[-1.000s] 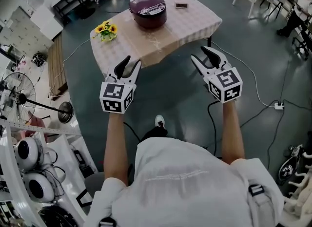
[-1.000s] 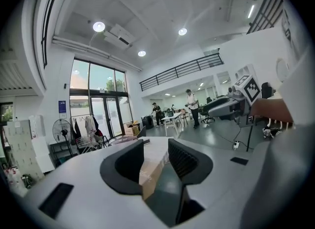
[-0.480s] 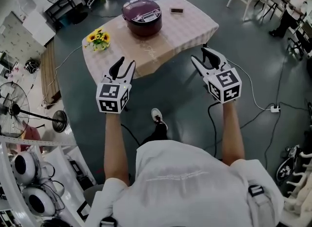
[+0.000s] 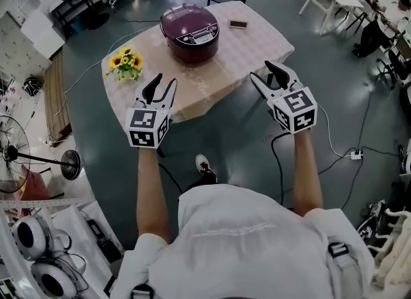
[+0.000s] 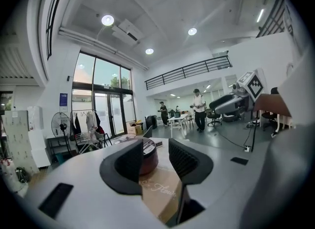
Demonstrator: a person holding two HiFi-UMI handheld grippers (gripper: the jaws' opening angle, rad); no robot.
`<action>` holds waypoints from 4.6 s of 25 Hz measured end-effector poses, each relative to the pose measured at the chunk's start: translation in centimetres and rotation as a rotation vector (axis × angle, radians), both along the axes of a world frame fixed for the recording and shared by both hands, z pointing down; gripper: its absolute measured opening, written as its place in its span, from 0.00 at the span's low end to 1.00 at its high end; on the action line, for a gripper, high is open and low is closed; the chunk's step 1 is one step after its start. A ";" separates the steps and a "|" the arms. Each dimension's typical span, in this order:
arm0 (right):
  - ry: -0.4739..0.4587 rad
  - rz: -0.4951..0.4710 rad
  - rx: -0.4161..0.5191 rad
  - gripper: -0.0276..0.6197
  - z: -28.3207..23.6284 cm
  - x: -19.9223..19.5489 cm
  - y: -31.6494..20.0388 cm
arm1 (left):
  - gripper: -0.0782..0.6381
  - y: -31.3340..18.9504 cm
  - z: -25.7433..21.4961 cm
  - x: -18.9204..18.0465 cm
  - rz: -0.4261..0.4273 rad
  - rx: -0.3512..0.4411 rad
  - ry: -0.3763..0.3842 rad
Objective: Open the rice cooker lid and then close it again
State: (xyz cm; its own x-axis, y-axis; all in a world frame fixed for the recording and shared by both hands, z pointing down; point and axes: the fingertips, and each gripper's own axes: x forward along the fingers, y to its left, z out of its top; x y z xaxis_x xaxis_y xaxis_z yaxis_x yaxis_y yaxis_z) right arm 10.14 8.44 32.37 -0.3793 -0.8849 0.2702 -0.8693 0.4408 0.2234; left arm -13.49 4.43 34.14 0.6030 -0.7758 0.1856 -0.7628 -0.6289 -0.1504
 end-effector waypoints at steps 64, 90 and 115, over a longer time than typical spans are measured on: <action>0.524 -0.773 -0.316 0.20 18.5 -9.3 -36.0 | 0.24 -22.3 11.9 -1.0 -0.515 -0.252 0.177; 0.559 -0.905 -0.243 0.17 19.2 -10.1 -35.6 | 0.21 -18.9 14.8 0.7 -0.664 -0.291 0.188; 0.527 -0.859 -0.203 0.14 19.2 -10.1 -35.6 | 0.21 -16.8 16.0 2.9 -0.678 -0.332 0.148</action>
